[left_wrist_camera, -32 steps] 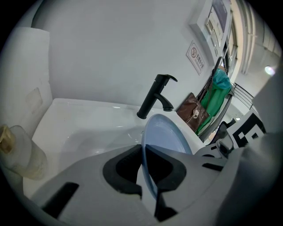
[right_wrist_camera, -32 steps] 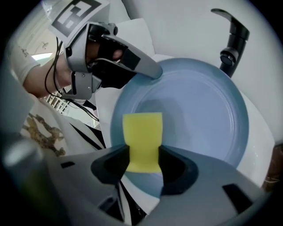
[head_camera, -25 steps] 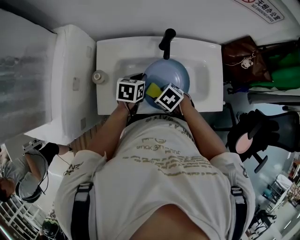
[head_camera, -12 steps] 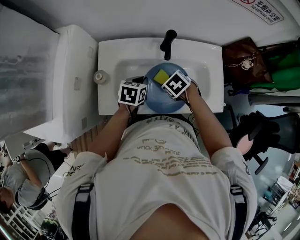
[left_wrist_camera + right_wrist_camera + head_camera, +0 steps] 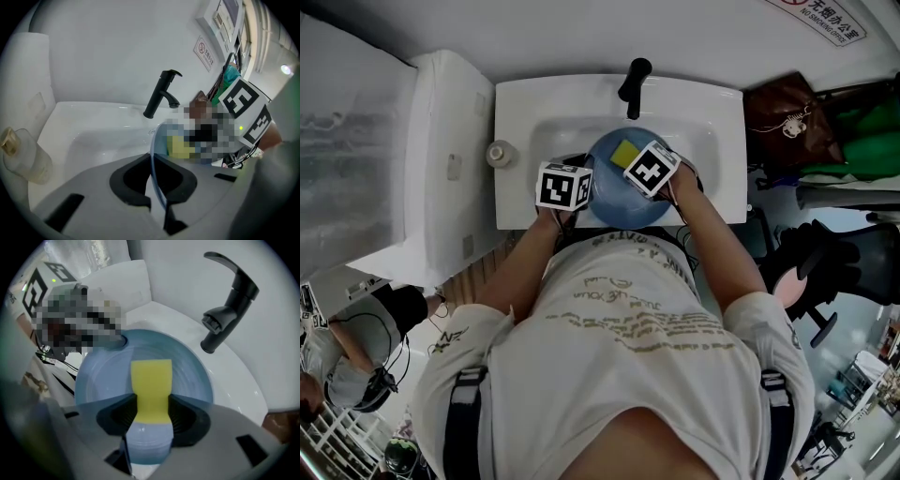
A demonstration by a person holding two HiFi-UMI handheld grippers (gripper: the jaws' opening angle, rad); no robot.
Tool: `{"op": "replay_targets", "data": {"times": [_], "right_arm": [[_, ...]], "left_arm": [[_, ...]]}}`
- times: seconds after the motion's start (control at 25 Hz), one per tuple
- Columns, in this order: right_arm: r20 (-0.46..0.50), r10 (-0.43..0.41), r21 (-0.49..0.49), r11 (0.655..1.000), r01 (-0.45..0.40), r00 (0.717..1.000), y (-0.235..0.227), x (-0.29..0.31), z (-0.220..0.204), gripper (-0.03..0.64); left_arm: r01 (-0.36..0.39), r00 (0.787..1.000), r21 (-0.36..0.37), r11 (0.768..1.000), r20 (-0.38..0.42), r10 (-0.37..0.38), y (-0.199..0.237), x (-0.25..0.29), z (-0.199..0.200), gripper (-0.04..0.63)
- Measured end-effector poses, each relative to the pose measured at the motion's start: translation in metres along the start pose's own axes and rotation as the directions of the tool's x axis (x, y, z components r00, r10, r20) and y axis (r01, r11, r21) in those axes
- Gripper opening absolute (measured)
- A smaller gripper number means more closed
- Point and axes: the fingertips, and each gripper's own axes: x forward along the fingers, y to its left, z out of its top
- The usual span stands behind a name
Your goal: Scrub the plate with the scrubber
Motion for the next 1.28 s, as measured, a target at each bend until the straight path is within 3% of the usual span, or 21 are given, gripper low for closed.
{"op": "replay_targets", "data": {"times": [0.28, 0.52, 0.76, 1.04, 1.28], "right_arm": [[-0.041, 0.105, 0.011, 0.994, -0.104, 0.994, 0.035, 0.004, -0.022, 0.209], [-0.033, 0.144, -0.012, 0.989, -0.145, 0.989, 0.066, 0.004, -0.029, 0.209], [-0.086, 0.278, 0.038, 0.960, -0.276, 0.957, 0.103, 0.006, -0.048, 0.209], [-0.091, 0.206, 0.037, 0.978, -0.203, 0.974, 0.075, 0.005, -0.048, 0.209], [-0.064, 0.129, 0.120, 0.985, -0.120, 0.990, 0.029, 0.004, -0.047, 0.209]], "left_arm": [[-0.009, 1.000, -0.024, 1.000, -0.001, 0.009, 0.003, 0.002, -0.002, 0.032], [-0.013, 1.000, -0.032, 0.999, 0.001, 0.013, 0.005, 0.004, -0.002, 0.032], [-0.026, 1.000, -0.037, 0.999, 0.008, 0.026, 0.010, 0.002, 0.000, 0.032], [-0.012, 1.000, 0.050, 0.999, 0.009, 0.011, 0.004, 0.003, 0.005, 0.032], [-0.004, 1.000, 0.060, 0.998, -0.005, 0.004, 0.003, 0.001, 0.001, 0.032]]}}
